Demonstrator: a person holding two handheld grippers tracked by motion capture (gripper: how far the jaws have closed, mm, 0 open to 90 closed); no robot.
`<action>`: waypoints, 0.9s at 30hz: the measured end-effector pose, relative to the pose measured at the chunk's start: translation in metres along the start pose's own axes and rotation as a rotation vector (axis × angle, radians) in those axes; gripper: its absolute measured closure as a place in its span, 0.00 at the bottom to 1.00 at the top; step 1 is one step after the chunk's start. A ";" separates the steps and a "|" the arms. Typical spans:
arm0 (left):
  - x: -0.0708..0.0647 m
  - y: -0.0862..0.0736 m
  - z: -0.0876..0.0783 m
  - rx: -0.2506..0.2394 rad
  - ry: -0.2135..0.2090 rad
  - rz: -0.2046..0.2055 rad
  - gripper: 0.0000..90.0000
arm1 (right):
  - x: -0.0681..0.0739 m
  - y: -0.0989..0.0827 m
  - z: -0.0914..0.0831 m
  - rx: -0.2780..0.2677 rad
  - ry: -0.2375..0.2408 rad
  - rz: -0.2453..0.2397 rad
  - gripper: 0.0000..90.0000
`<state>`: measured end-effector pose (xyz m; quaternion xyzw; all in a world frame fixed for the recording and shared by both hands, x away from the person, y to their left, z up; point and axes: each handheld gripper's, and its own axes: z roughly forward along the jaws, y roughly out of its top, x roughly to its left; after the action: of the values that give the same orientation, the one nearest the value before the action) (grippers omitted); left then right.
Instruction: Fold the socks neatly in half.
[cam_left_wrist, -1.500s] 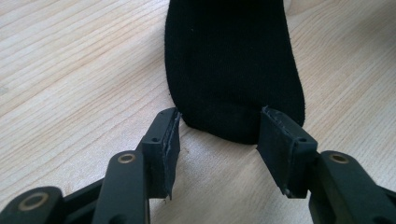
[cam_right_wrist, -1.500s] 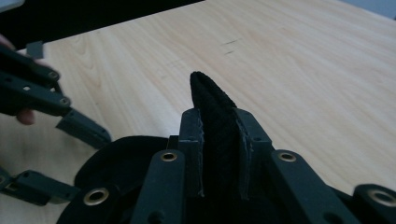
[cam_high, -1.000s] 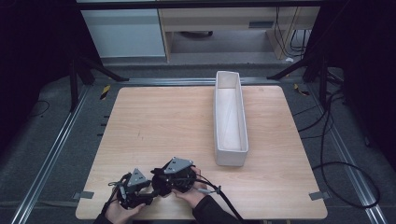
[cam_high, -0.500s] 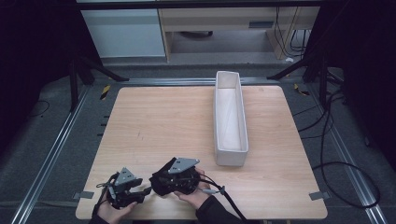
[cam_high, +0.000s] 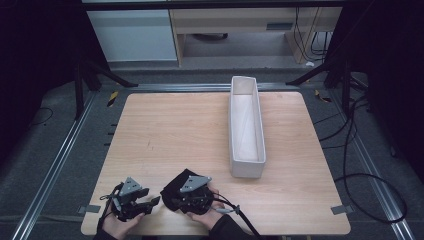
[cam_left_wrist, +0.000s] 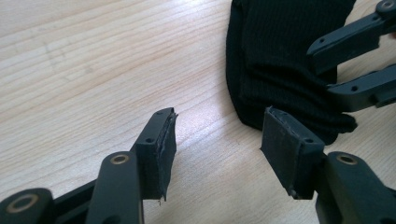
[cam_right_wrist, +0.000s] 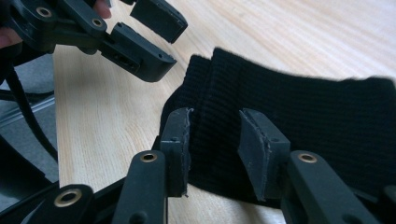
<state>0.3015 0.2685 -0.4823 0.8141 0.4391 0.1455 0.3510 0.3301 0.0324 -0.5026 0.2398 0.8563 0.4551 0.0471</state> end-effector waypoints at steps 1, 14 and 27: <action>-0.001 0.000 0.000 0.001 -0.004 0.006 0.48 | 0.000 -0.001 0.001 -0.001 0.010 0.005 0.74; -0.004 0.003 0.014 0.042 0.000 0.040 0.46 | -0.003 0.018 -0.012 -0.039 0.039 -0.025 0.98; 0.007 0.001 0.006 0.023 0.043 -0.029 0.46 | 0.003 0.006 0.001 0.022 0.113 -0.020 0.97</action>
<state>0.3093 0.2717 -0.4864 0.8082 0.4600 0.1527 0.3345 0.3300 0.0372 -0.4974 0.2055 0.8650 0.4578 0.0004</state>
